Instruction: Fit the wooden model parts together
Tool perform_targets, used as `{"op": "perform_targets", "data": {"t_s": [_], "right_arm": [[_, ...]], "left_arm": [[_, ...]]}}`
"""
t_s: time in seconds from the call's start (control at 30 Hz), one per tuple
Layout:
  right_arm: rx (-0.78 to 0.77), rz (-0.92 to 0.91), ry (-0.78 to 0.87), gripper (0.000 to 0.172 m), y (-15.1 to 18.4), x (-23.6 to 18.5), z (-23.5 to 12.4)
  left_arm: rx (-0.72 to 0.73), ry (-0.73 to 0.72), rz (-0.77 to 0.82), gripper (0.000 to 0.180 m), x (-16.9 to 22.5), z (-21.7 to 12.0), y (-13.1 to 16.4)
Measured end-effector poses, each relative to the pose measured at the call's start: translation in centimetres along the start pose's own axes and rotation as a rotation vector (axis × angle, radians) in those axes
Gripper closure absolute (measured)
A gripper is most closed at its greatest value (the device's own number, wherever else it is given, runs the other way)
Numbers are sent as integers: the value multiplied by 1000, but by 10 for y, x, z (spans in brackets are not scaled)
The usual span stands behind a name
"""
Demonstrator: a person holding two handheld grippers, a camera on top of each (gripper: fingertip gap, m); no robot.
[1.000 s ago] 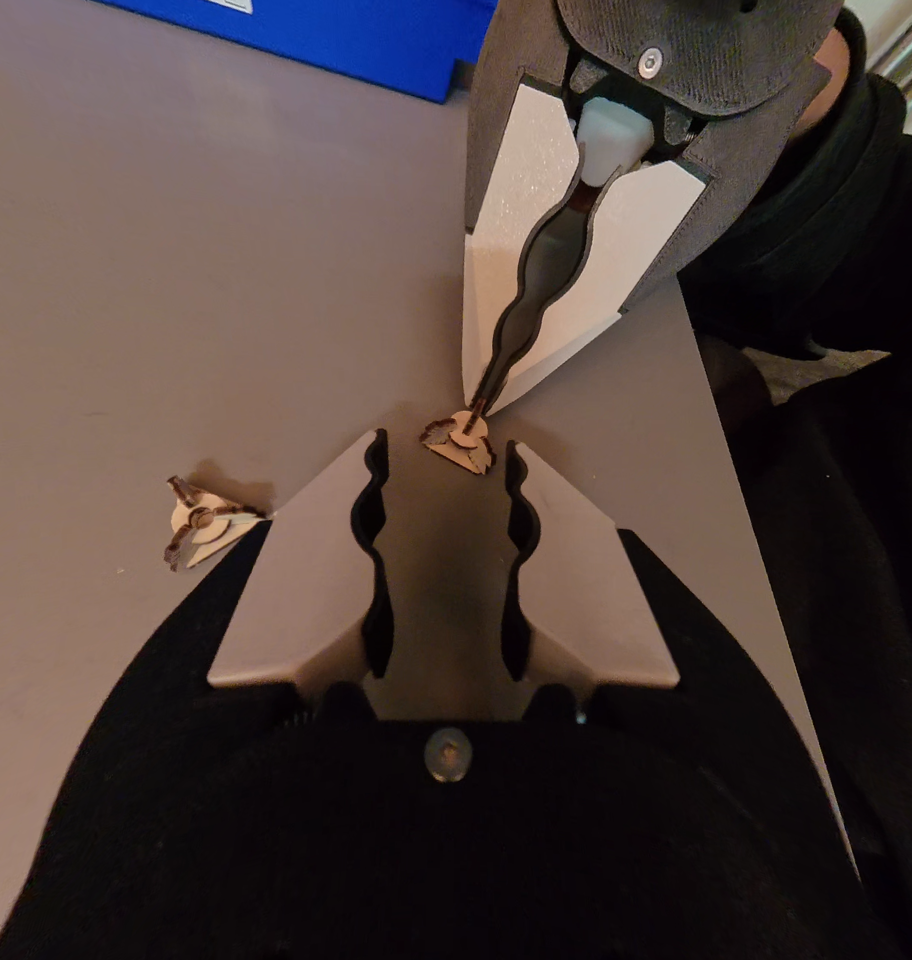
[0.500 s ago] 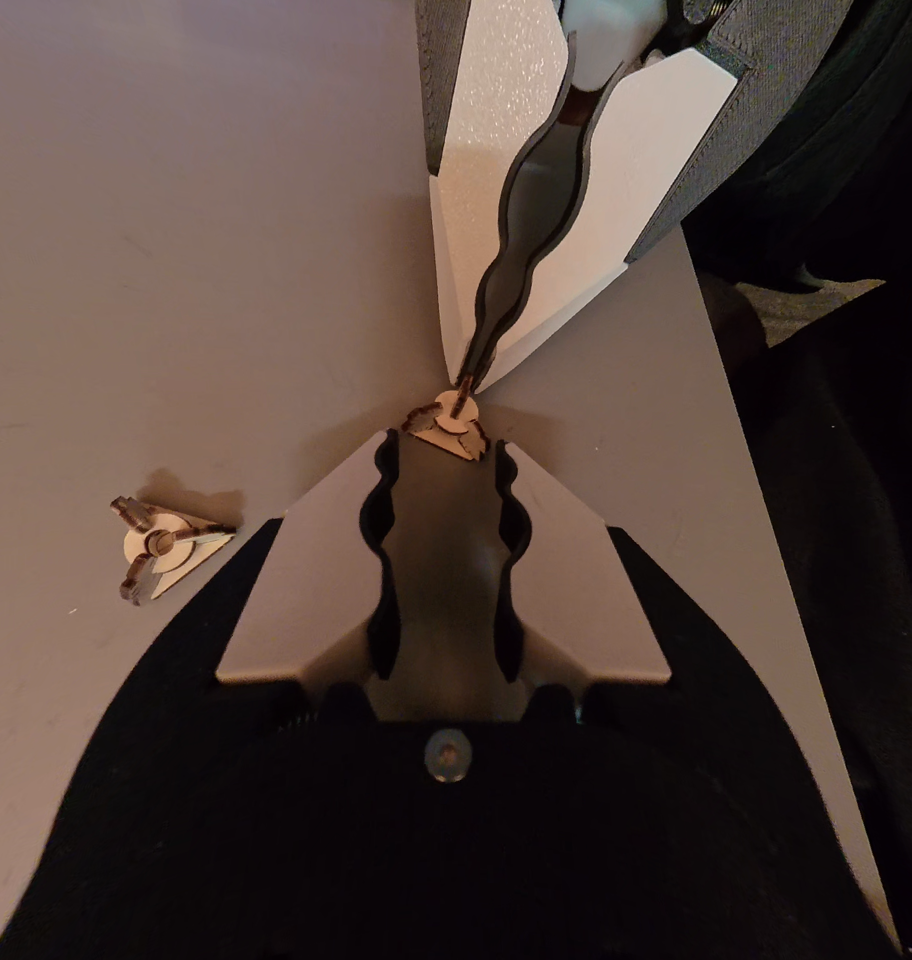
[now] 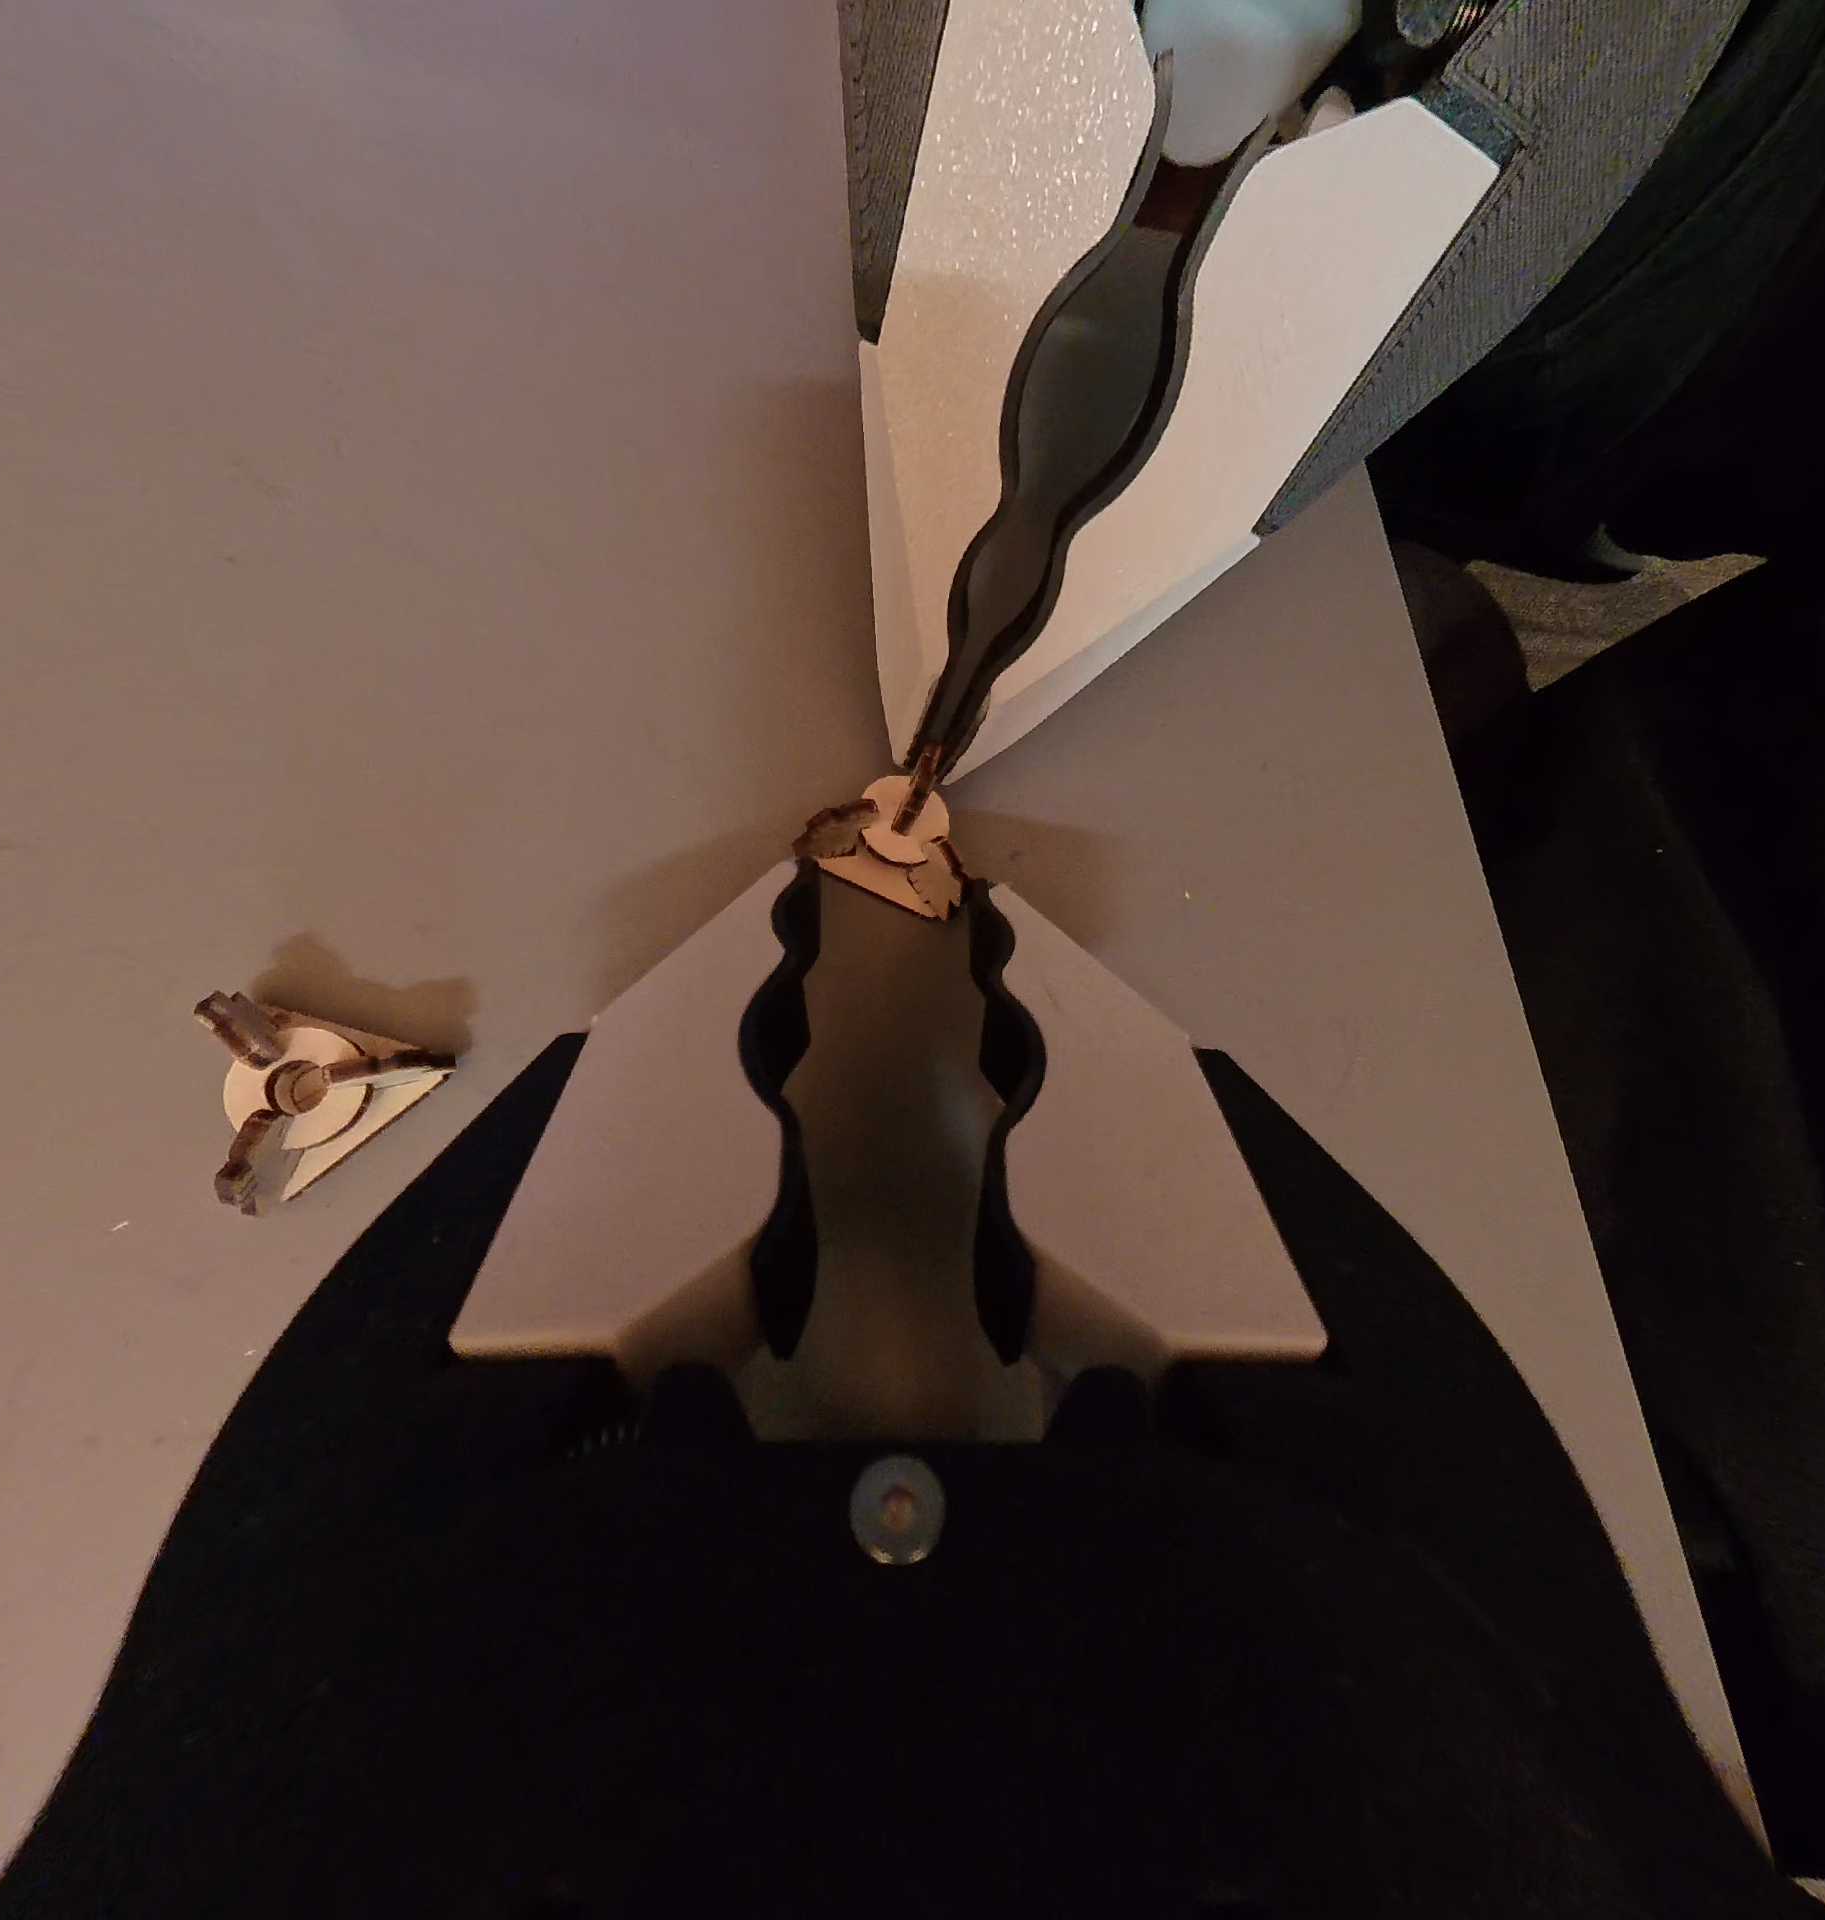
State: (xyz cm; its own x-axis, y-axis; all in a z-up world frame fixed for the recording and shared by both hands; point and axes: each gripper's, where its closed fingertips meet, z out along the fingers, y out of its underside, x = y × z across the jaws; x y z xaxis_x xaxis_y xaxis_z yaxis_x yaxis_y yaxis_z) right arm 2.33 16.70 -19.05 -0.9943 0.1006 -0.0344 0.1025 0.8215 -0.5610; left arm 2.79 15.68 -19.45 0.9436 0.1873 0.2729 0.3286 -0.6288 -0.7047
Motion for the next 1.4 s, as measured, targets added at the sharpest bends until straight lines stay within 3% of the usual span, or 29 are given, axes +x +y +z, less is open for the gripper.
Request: {"op": "perform_targets", "data": {"t_s": [0.33,0.97,1.4], "right_arm": [[-43,-18,16,170,0,0,0],[-109,-50,26,170,4,0,5],[91,-81,30,166,-8,4,-10]], "left_arm": [[83,-2,-22,144,-4,-13,-12],[38,-1,-17,150,-2,-3,-7],[28,-16,-19,150,-4,-3,-6]]}}
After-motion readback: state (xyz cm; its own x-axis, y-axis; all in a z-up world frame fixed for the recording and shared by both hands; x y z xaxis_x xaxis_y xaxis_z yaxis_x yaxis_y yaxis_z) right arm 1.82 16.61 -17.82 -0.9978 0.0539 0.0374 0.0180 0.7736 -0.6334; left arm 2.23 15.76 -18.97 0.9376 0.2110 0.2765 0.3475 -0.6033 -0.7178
